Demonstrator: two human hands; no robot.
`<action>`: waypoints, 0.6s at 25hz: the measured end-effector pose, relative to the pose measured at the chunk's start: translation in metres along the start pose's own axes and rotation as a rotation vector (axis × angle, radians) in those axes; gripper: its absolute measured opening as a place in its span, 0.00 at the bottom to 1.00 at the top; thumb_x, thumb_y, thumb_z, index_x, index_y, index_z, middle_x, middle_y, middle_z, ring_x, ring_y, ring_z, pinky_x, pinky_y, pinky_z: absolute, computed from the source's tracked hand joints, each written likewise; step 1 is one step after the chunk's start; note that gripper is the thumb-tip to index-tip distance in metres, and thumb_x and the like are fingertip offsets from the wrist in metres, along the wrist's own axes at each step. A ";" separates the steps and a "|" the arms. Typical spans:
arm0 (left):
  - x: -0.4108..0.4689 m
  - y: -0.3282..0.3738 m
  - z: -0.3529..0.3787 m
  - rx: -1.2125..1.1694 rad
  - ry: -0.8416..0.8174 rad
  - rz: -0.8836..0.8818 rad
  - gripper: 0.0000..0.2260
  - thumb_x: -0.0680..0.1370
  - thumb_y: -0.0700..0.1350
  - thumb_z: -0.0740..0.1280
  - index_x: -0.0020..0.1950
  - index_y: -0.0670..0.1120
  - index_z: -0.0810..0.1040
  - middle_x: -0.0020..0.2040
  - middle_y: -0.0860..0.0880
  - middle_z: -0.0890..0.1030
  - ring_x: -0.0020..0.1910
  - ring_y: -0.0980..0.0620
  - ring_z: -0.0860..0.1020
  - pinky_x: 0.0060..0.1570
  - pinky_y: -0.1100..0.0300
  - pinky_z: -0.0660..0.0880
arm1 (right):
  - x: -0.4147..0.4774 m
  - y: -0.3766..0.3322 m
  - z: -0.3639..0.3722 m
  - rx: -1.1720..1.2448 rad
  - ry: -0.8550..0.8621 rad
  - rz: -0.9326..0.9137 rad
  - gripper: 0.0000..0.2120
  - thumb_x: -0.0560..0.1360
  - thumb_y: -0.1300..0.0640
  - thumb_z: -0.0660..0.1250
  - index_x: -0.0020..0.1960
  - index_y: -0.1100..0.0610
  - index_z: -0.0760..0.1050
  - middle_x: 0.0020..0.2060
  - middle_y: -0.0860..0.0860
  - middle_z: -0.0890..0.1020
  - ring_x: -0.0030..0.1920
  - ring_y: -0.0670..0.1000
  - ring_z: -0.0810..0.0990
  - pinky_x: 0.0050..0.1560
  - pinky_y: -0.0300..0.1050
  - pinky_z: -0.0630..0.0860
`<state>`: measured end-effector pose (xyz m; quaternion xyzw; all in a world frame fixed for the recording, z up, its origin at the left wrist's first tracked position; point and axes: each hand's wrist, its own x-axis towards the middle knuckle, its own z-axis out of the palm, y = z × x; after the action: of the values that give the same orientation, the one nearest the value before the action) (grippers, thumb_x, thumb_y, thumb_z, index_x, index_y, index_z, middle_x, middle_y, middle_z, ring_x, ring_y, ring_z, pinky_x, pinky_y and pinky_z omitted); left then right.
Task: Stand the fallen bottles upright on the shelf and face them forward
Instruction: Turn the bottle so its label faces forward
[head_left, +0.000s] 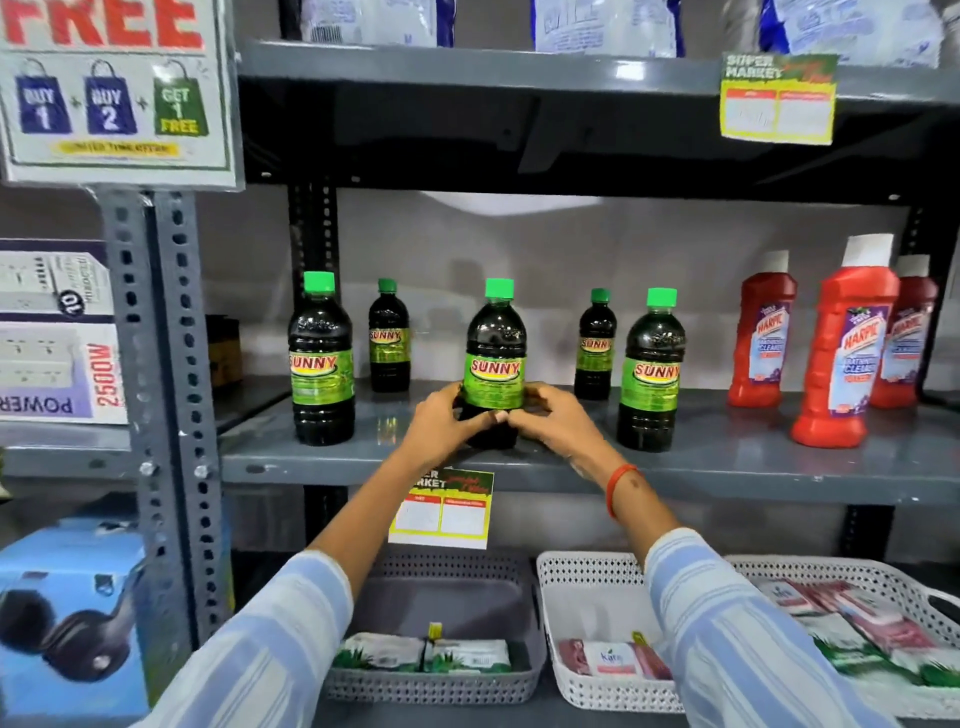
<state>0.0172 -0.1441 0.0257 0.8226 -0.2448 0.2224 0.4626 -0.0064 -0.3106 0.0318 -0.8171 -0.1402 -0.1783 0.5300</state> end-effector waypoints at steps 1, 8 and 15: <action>0.001 0.002 0.002 -0.018 -0.002 -0.015 0.22 0.71 0.49 0.74 0.61 0.42 0.76 0.55 0.45 0.81 0.53 0.52 0.77 0.50 0.65 0.70 | -0.001 0.001 -0.003 -0.001 0.000 0.005 0.25 0.65 0.53 0.74 0.60 0.59 0.75 0.56 0.56 0.82 0.55 0.52 0.81 0.60 0.51 0.77; 0.001 0.003 0.005 -0.049 -0.094 -0.038 0.19 0.71 0.50 0.73 0.59 0.44 0.79 0.54 0.46 0.83 0.52 0.53 0.79 0.56 0.57 0.75 | 0.000 0.010 -0.009 0.066 0.042 0.043 0.22 0.68 0.61 0.72 0.61 0.58 0.74 0.56 0.57 0.81 0.57 0.56 0.80 0.61 0.57 0.77; -0.002 0.013 0.008 -0.070 -0.044 -0.111 0.20 0.71 0.48 0.73 0.61 0.43 0.76 0.56 0.45 0.81 0.50 0.53 0.77 0.49 0.66 0.72 | 0.001 0.011 -0.009 0.045 0.000 0.036 0.24 0.67 0.58 0.71 0.63 0.55 0.74 0.59 0.55 0.81 0.57 0.54 0.80 0.61 0.56 0.77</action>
<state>0.0090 -0.1564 0.0298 0.8229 -0.2164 0.1696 0.4973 -0.0025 -0.3233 0.0267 -0.8074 -0.1294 -0.1653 0.5514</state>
